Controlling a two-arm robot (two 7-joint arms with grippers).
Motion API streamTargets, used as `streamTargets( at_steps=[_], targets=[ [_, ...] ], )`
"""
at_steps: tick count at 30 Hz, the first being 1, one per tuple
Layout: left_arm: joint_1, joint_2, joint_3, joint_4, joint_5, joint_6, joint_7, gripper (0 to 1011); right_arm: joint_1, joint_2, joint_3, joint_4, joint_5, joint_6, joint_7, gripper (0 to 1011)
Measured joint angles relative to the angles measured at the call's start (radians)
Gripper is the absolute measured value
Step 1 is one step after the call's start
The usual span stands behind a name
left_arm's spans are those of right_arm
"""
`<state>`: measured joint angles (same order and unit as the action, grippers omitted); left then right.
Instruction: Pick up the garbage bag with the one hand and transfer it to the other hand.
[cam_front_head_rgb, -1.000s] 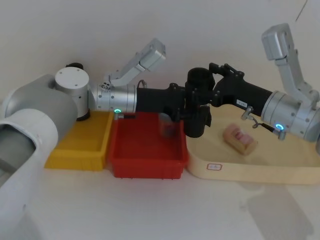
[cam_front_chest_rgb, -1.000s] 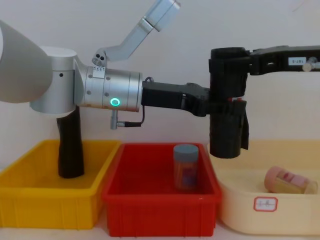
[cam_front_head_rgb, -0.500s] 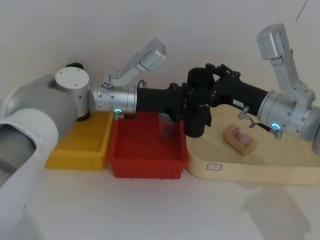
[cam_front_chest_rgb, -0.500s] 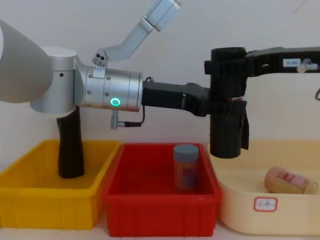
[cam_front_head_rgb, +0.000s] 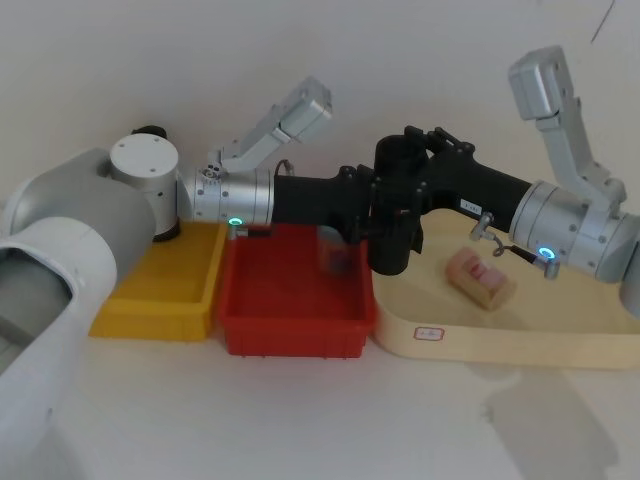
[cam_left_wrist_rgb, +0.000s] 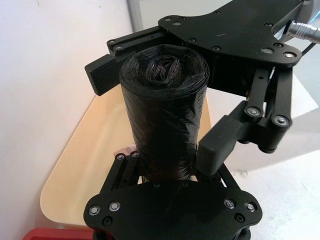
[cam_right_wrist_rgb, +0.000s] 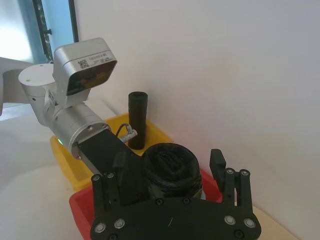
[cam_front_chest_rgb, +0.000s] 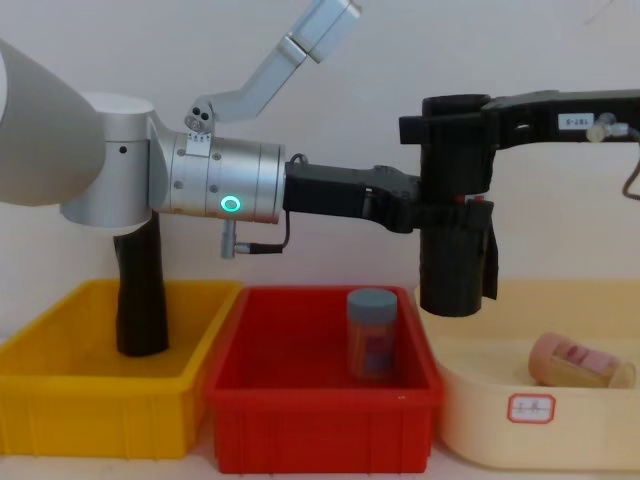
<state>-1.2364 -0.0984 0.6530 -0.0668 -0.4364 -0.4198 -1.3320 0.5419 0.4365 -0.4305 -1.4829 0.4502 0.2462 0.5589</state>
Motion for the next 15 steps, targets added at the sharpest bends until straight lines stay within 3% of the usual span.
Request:
streamTargets(
  at_steps=[15],
  targets=[
    [0.0, 0.0, 0.0, 0.0, 0.0, 0.0, 0.0, 410, 0.013, -0.011, -0.025, 0.012, 0.004, 0.001, -0.013, 1000]
  ],
)
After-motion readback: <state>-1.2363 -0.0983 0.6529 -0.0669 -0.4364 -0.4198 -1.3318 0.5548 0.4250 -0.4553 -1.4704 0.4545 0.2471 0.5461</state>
